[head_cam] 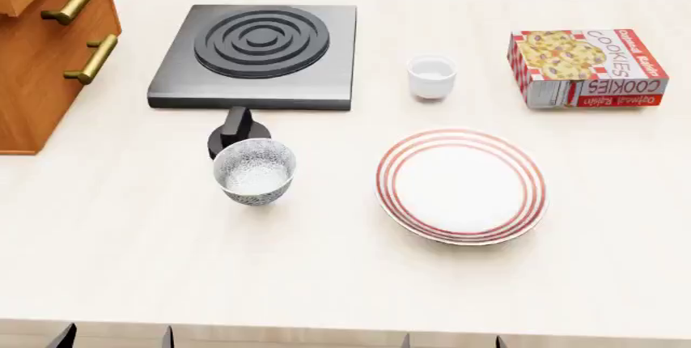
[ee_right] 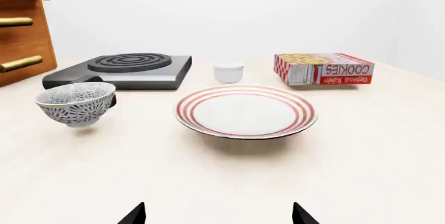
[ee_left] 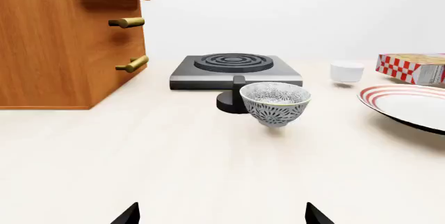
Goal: Pick the akita bowl on the wooden cabinet and place it on the plate.
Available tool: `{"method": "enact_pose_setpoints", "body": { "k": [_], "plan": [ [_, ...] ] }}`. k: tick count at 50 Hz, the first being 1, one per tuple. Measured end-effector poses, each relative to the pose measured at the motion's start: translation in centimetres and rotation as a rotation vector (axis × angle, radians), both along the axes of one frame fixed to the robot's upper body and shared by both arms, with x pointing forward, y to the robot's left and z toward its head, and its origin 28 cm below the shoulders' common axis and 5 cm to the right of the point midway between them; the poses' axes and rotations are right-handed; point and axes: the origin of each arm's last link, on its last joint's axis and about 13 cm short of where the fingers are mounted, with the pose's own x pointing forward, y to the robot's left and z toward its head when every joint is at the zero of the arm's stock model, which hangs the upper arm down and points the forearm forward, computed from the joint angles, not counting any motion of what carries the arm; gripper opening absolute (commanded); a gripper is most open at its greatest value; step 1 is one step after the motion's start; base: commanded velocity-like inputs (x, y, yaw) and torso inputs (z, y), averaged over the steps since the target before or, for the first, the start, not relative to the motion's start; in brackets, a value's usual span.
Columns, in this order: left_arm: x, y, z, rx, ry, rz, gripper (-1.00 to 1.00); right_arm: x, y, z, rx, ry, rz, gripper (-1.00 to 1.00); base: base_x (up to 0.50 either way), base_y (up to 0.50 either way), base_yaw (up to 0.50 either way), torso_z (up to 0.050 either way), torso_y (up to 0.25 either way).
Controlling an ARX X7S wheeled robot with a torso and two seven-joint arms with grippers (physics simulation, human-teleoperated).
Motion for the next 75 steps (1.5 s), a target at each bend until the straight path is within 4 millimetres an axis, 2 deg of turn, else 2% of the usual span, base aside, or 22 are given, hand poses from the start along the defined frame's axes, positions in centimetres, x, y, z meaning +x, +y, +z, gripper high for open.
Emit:
{"method": "enact_pose_setpoints", "body": {
  "k": [40, 75],
  "plan": [
    [-0.09, -0.01, 0.04, 0.008, -0.005, 0.007, 1.0, -0.02, -0.03, 0.12, 0.005, 0.0, -0.003, 1.0, 0.0, 0.0, 0.0, 0.0, 0.0],
    [-0.24, -0.04, 0.17, -0.001, -0.035, -0.002, 1.0, -0.06, -0.11, 0.22, 0.019, -0.007, -0.011, 1.0, 0.0, 0.0, 0.0, 0.049, 0.008]
  ]
}}
